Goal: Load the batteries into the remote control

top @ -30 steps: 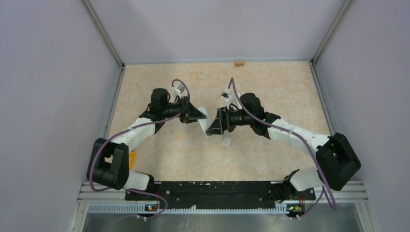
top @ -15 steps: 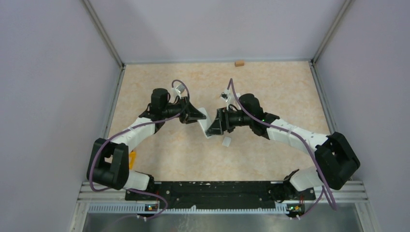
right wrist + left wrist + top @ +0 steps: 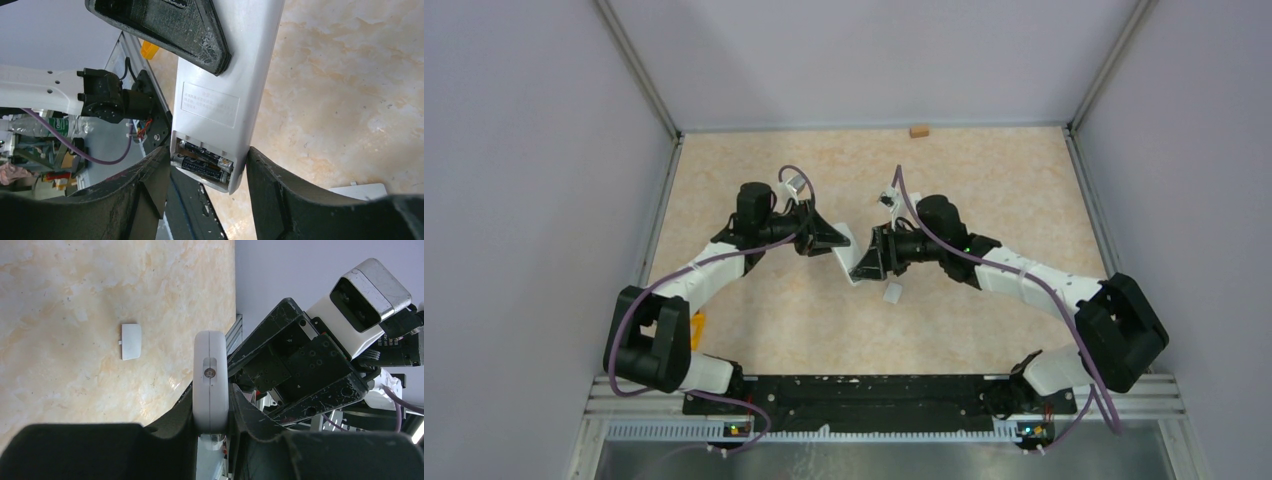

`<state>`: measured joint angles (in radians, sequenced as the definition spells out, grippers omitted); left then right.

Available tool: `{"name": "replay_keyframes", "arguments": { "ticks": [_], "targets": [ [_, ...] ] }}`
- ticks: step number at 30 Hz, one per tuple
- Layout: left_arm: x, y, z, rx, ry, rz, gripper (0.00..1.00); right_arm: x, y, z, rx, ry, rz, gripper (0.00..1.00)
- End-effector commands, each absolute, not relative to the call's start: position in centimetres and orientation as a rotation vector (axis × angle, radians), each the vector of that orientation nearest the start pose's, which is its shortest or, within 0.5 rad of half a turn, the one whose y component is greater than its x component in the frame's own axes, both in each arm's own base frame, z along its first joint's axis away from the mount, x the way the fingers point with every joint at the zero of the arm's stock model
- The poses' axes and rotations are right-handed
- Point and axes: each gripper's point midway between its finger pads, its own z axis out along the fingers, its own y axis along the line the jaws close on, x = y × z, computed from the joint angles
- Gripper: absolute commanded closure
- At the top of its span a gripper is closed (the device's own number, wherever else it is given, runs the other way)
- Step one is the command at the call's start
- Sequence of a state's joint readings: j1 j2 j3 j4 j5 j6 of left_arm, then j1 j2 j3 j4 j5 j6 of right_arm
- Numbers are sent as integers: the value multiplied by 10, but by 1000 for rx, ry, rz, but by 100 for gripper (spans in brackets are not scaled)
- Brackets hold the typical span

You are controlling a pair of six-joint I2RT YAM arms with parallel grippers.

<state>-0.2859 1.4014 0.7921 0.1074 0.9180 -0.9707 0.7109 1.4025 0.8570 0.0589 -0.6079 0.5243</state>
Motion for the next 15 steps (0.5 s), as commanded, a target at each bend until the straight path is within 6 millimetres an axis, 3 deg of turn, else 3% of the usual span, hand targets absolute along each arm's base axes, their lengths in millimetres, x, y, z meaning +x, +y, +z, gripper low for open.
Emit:
{"name": "replay_keyframes", "arguments": {
  "ticks": [1, 7, 15],
  "targets": [
    [288, -251, 213, -102, 2226, -1647, 100, 206, 348, 179, -713, 2096, 1366, 45],
    [289, -251, 211, -138, 2241, -1664, 100, 206, 346, 173, -735, 2092, 1329, 48],
    [287, -254, 215, -159, 2242, -1722, 100, 210, 343, 163, -738, 2081, 1266, 60]
  ]
}}
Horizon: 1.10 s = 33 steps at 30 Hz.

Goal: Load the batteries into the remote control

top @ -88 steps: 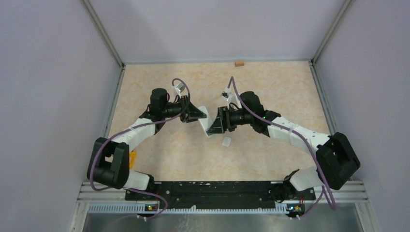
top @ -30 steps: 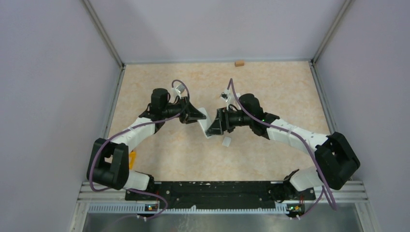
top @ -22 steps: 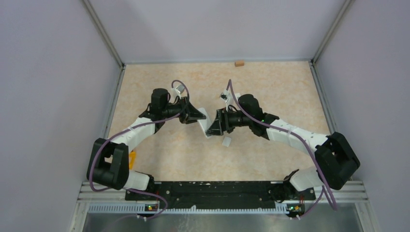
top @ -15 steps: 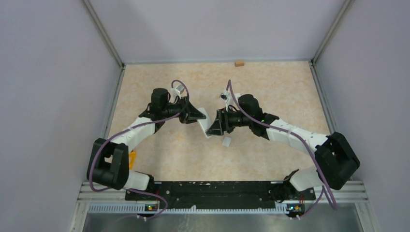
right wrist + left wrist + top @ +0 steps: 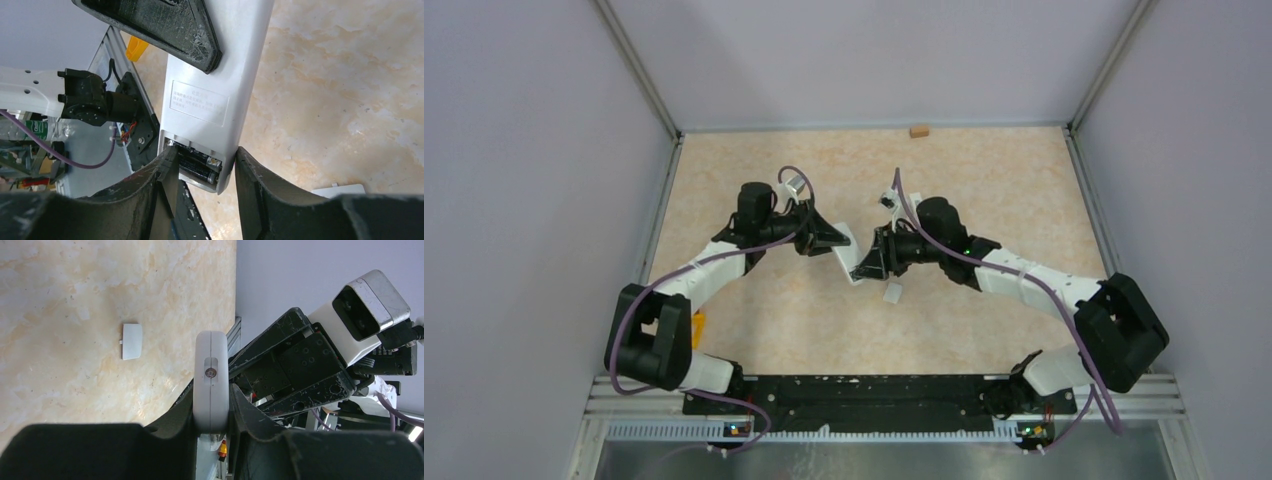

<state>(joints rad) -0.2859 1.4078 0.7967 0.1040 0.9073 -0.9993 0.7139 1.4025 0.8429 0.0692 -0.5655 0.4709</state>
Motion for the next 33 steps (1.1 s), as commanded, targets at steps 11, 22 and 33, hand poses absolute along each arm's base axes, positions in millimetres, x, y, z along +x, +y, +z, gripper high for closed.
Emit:
{"name": "replay_keyframes", "arguments": {
  "ticks": [11, 22, 33],
  "targets": [
    [281, -242, 241, 92, 2045, -1729, 100, 217, 337, 208, -513, 2012, 1357, 46],
    [272, -240, 261, 194, 1970, -1728, 100, 214, 332, 231, -427, 1908, 1465, 58],
    [267, -240, 263, 231, 1962, -1737, 100, 226, 334, 230, -216, 1929, 1543, 56]
  ]
}}
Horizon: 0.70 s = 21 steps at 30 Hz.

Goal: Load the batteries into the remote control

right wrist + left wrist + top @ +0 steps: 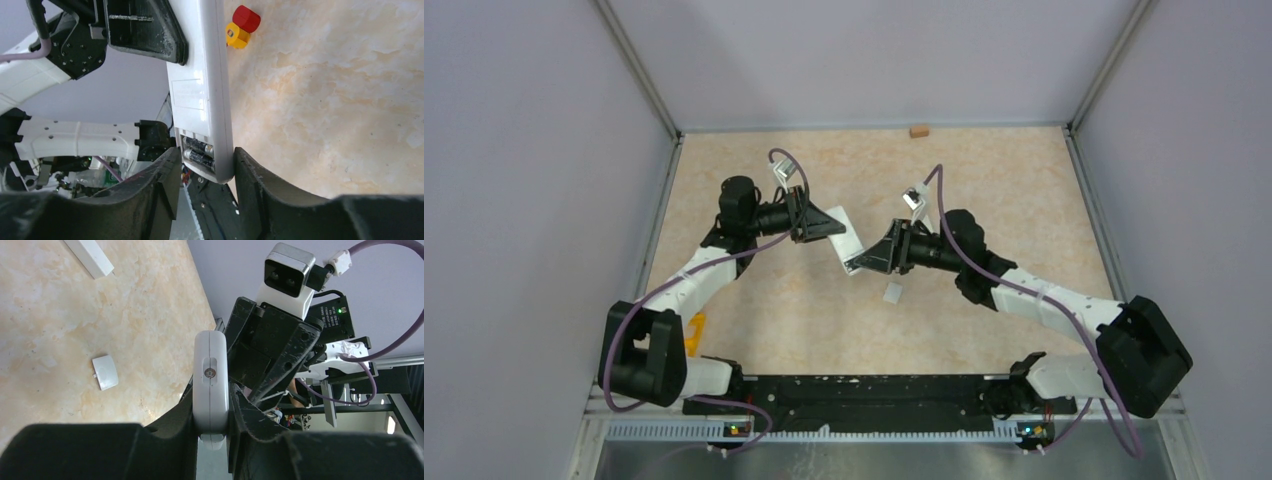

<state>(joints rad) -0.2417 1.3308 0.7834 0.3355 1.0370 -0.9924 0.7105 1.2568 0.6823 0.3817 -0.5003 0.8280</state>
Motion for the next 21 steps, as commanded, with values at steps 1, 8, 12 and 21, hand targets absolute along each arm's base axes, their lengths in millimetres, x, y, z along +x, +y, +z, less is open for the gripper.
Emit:
{"name": "replay_keyframes", "arguments": {
  "ticks": [1, 8, 12, 21],
  "targets": [
    [266, -240, 263, 234, 1962, -1737, 100, 226, 334, 230, -208, 1926, 1550, 59],
    [266, -240, 263, 237, 1963, -1740, 100, 230, 332, 226, -175, 1937, 1539, 77],
    [266, -240, 264, 237, 1960, -1738, 100, 233, 332, 225, -161, 1935, 1533, 94],
    [275, -234, 268, 190, 1937, -1691, 100, 242, 311, 233, -146, 1941, 1355, 12]
  ]
}}
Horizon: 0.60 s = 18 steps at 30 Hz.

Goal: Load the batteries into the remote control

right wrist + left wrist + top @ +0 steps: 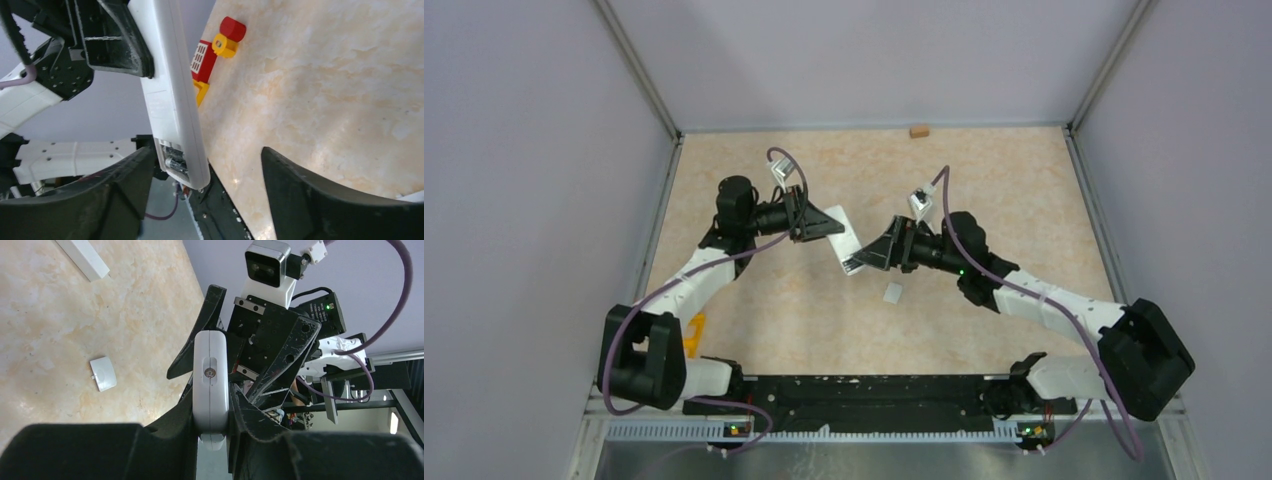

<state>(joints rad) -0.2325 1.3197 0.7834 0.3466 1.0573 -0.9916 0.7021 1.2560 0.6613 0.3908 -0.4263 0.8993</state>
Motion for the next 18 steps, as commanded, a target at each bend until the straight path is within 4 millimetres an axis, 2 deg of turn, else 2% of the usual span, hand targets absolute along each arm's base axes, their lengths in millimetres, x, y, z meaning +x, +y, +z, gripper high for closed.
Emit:
{"name": "replay_keyframes", "arguments": {
  "ticks": [1, 4, 7, 10, 12, 15, 18],
  "targets": [
    [278, -231, 268, 171, 1934, -1677, 100, 246, 305, 234, -126, 1945, 1321, 10],
    [288, -220, 267, 104, 1921, -1622, 100, 259, 282, 227, -5, 2024, 1265, 5],
    [301, -205, 259, 8, 1920, -1539, 100, 268, 260, 204, -33, 2095, 1204, 1],
    [312, -188, 247, -92, 1938, -1443, 100, 261, 263, 179, -314, 2076, 1132, 1],
    [318, -178, 237, -155, 1960, -1367, 100, 255, 263, 151, -447, 2166, 1028, 1],
    [328, -158, 220, -269, 2002, -1220, 100, 252, 263, 114, -673, 2245, 736, 8],
    [333, -140, 208, -361, 2030, -1109, 100, 252, 263, 86, -817, 2261, 545, 11]
  ]
}}
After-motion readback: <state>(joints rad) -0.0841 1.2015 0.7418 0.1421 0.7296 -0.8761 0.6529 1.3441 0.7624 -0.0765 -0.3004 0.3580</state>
